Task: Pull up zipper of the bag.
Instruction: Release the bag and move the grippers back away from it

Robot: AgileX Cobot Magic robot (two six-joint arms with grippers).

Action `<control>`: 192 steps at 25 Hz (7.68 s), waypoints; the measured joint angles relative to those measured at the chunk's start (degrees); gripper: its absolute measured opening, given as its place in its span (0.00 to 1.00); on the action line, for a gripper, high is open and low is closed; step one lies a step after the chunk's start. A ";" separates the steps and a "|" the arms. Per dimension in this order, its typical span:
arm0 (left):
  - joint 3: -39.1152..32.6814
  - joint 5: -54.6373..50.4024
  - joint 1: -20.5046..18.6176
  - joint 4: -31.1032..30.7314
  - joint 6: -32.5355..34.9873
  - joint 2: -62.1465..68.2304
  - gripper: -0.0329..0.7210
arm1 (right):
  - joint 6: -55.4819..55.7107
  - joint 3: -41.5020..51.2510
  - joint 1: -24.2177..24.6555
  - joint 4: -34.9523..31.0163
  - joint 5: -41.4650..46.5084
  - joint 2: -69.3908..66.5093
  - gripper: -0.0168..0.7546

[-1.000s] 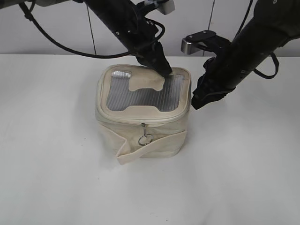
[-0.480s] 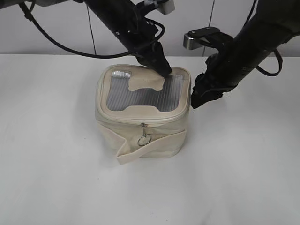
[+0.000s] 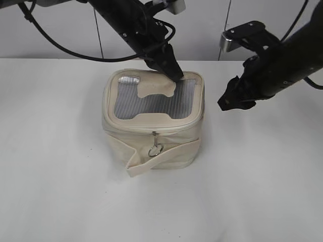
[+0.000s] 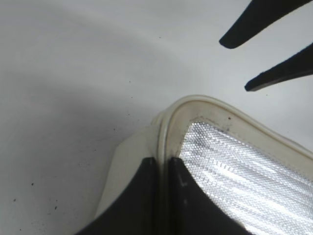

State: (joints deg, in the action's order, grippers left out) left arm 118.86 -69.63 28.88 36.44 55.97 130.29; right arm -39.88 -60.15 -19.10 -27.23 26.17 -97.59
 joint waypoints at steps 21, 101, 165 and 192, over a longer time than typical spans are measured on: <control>-0.05 -0.34 -0.13 0.47 0.00 0.00 0.10 | -18.88 8.65 0.00 -34.08 -6.65 3.52 0.42; -0.05 -0.22 -0.35 0.13 -0.99 0.00 0.09 | -24.88 -0.76 0.92 -31.09 -0.66 -6.99 0.53; -0.05 -0.34 -0.37 0.12 -1.38 -0.01 0.09 | -2.45 -4.96 1.90 -10.11 4.83 -4.95 0.61; -0.05 -0.34 -0.37 0.17 -1.51 -0.01 0.09 | -24.43 -8.47 1.66 -29.39 2.01 -14.55 0.06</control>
State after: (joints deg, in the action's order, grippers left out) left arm 118.80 -69.97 28.52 36.62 54.46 130.28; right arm -64.31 -68.62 -17.45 -56.63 28.17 -112.14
